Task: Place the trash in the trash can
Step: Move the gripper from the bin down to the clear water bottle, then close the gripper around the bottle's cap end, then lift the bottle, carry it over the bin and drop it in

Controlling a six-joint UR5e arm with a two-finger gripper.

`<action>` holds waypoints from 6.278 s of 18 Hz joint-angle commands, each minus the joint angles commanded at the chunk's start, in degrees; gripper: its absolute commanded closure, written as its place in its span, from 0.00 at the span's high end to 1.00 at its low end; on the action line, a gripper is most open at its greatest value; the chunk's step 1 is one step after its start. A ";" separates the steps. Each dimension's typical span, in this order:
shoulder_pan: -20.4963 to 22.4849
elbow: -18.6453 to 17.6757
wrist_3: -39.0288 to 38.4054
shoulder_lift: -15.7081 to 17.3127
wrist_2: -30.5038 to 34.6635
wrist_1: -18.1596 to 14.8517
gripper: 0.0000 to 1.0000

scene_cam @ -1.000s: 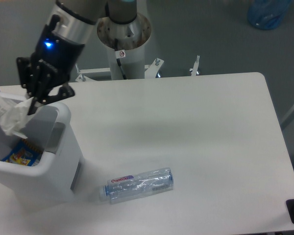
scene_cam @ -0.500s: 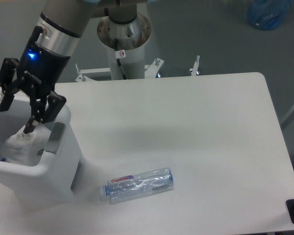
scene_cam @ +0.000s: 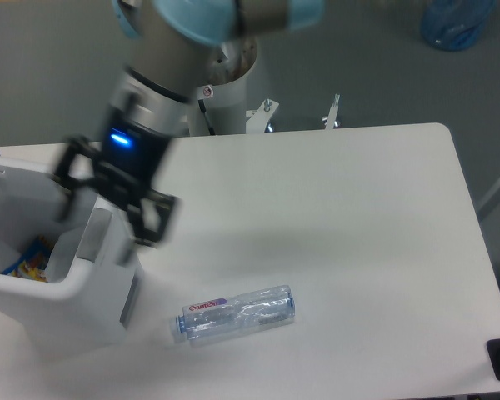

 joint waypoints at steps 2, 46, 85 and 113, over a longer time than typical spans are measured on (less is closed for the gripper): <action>0.01 -1.40 3.58 -2.99 0.17 0.09 1.00; -11.33 -2.81 24.44 -18.65 29.80 3.25 0.77; -2.98 6.77 3.97 -2.84 1.78 3.25 0.43; -12.12 9.23 -7.73 1.21 -27.33 3.43 1.00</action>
